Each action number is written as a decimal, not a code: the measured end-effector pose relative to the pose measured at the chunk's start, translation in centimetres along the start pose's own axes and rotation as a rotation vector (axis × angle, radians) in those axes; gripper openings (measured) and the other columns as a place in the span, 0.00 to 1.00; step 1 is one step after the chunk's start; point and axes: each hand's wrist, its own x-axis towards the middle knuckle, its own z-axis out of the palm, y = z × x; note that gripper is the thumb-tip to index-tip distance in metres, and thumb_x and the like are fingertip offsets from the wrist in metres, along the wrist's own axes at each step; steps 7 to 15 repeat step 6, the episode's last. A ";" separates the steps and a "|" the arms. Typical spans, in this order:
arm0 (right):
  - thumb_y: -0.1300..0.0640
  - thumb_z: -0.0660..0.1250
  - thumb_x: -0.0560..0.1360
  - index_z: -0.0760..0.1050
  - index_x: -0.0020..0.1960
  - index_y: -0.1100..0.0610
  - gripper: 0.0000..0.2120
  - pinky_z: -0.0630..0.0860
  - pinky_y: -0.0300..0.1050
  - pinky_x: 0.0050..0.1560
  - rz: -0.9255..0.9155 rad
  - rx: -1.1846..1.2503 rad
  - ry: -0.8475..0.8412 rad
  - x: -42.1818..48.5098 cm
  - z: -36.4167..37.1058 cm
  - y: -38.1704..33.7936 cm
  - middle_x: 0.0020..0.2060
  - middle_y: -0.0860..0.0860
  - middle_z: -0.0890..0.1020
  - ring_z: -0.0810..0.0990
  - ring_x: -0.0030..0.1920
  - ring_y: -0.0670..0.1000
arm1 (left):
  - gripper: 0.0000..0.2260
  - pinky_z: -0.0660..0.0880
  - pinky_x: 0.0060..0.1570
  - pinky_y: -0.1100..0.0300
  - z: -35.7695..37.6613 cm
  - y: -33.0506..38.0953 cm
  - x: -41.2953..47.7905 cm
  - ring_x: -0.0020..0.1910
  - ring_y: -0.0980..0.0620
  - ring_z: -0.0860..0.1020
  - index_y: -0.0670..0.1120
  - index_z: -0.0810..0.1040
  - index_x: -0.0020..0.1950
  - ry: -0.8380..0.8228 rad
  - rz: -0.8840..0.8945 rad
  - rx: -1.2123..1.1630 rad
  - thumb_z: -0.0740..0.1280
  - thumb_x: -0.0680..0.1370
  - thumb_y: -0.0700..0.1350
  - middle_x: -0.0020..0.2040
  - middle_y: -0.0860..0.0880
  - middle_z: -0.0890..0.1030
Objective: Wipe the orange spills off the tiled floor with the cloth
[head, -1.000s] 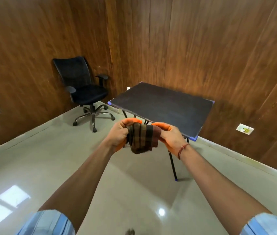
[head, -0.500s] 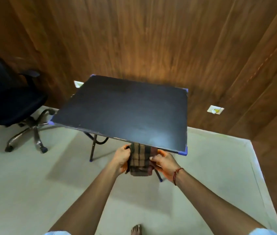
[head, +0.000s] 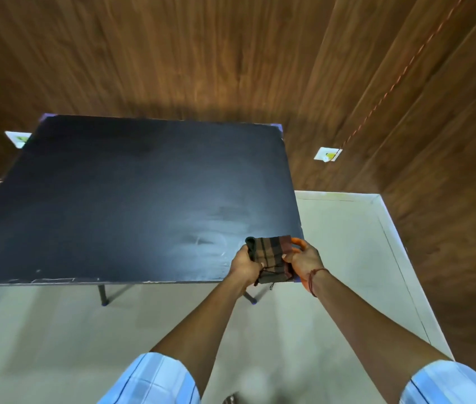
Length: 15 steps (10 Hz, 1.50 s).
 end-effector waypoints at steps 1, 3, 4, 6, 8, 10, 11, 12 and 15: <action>0.70 0.64 0.73 0.73 0.61 0.54 0.20 0.79 0.59 0.56 -0.086 -0.186 0.003 0.8 -0.3 1.1 0.54 0.56 0.81 0.79 0.53 0.59 | 0.19 0.77 0.50 0.53 1.2 -0.2 0.9 0.54 0.46 0.78 0.49 0.68 0.65 0.090 0.074 0.151 0.63 0.76 0.36 0.56 0.48 0.78; 0.65 0.66 0.73 0.63 0.73 0.52 0.31 0.73 0.50 0.62 -0.618 -1.120 -0.010 -1.6 -1.0 3.8 0.71 0.52 0.65 0.70 0.65 0.56 | 0.35 0.77 0.49 0.48 1.8 -2.1 -0.6 0.63 0.44 0.70 0.49 0.55 0.75 0.099 0.309 0.757 0.68 0.72 0.37 0.73 0.49 0.60; 0.58 0.66 0.76 0.61 0.72 0.51 0.27 0.69 0.50 0.64 -0.572 -1.264 -0.045 -3.4 -1.9 4.9 0.75 0.52 0.60 0.67 0.69 0.56 | 0.30 0.68 0.65 0.46 1.9 -2.8 -2.7 0.70 0.44 0.64 0.47 0.56 0.76 0.107 0.310 0.910 0.65 0.77 0.46 0.77 0.45 0.57; 0.57 0.64 0.78 0.63 0.74 0.53 0.26 0.66 0.48 0.69 -0.624 -1.092 -0.106 -10.8 -5.3 7.0 0.75 0.51 0.64 0.67 0.71 0.55 | 0.22 0.63 0.70 0.49 2.3 -3.8 -11.0 0.73 0.46 0.63 0.47 0.63 0.75 0.247 0.344 0.796 0.61 0.81 0.48 0.76 0.47 0.62; 0.57 0.64 0.78 0.63 0.74 0.53 0.26 0.66 0.48 0.69 -0.624 -1.092 -0.106 -10.8 -5.3 7.0 0.75 0.51 0.64 0.67 0.71 0.55 | 0.22 0.63 0.70 0.49 2.3 -3.8 -11.0 0.73 0.46 0.63 0.47 0.63 0.75 0.247 0.344 0.796 0.61 0.81 0.48 0.76 0.47 0.62; 0.57 0.64 0.78 0.63 0.74 0.53 0.26 0.66 0.48 0.69 -0.624 -1.092 -0.106 -10.8 -5.3 7.0 0.75 0.51 0.64 0.67 0.71 0.55 | 0.22 0.63 0.70 0.49 2.3 -3.8 -11.0 0.73 0.46 0.63 0.47 0.63 0.75 0.247 0.344 0.796 0.61 0.81 0.48 0.76 0.47 0.62; 0.57 0.64 0.78 0.63 0.74 0.53 0.26 0.66 0.48 0.69 -0.624 -1.092 -0.106 -10.8 -5.3 7.0 0.75 0.51 0.64 0.67 0.71 0.55 | 0.22 0.63 0.70 0.49 2.3 -3.8 -11.0 0.73 0.46 0.63 0.47 0.63 0.75 0.247 0.344 0.796 0.61 0.81 0.48 0.76 0.47 0.62; 0.57 0.64 0.78 0.63 0.74 0.53 0.26 0.66 0.48 0.69 -0.624 -1.092 -0.106 -10.8 -5.3 7.0 0.75 0.51 0.64 0.67 0.71 0.55 | 0.22 0.63 0.70 0.49 2.3 -3.8 -11.0 0.73 0.46 0.63 0.47 0.63 0.75 0.247 0.344 0.796 0.61 0.81 0.48 0.76 0.47 0.62; 0.57 0.64 0.78 0.63 0.74 0.53 0.26 0.66 0.48 0.69 -0.624 -1.092 -0.106 -10.8 -5.3 7.0 0.75 0.51 0.64 0.67 0.71 0.55 | 0.22 0.63 0.70 0.49 2.3 -3.8 -11.0 0.73 0.46 0.63 0.47 0.63 0.75 0.247 0.344 0.796 0.61 0.81 0.48 0.76 0.47 0.62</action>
